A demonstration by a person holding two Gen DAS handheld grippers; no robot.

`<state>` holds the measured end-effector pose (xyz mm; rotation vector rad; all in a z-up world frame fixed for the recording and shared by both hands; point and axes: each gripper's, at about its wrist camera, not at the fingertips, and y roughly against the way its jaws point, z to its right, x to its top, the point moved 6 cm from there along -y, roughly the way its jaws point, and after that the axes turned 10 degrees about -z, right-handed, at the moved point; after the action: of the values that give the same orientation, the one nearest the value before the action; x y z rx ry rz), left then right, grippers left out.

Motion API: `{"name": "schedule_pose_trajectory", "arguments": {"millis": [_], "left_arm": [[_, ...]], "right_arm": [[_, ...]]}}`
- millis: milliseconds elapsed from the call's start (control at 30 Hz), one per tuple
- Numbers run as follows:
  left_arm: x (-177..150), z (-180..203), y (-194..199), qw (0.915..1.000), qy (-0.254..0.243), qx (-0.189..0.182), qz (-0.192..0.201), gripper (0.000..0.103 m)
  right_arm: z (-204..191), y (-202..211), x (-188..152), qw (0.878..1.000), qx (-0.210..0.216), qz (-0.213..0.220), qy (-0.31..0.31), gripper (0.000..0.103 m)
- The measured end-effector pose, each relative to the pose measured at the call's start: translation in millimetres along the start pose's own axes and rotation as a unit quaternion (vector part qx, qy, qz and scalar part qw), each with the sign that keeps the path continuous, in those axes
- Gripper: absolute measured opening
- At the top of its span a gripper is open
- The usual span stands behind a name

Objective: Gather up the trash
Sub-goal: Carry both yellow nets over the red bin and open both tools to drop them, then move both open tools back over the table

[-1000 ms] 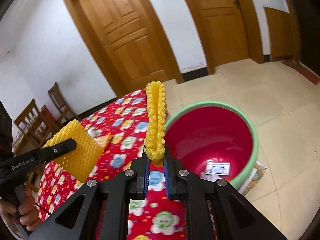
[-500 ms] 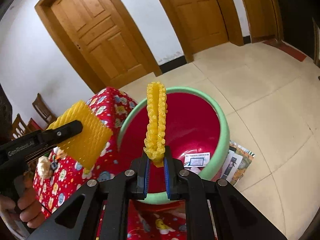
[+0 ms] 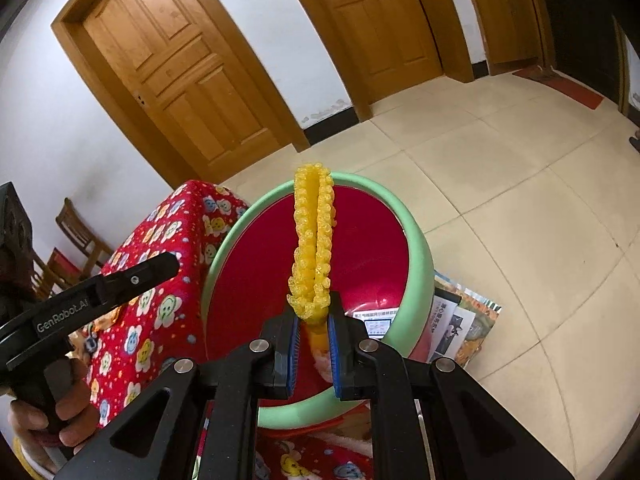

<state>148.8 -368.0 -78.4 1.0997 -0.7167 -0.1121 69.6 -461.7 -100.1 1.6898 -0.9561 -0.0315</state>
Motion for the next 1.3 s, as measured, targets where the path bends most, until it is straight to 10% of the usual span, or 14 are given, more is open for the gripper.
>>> {"name": "schedule_pose_trajectory", "arguments": {"millis": [233,1300], "left_arm": [[-3,-9,6,0.9999,0.012,0.011,0.002,0.038],[-43,-99,102,0.9898,0.113,0.067,0.057,0.039]], "right_arm": [[-3,4,0,1.000,-0.003,0.005,0.004,0.040],[-63,43,-14,0.998,0.037,0.019,0.052,0.048]]}}
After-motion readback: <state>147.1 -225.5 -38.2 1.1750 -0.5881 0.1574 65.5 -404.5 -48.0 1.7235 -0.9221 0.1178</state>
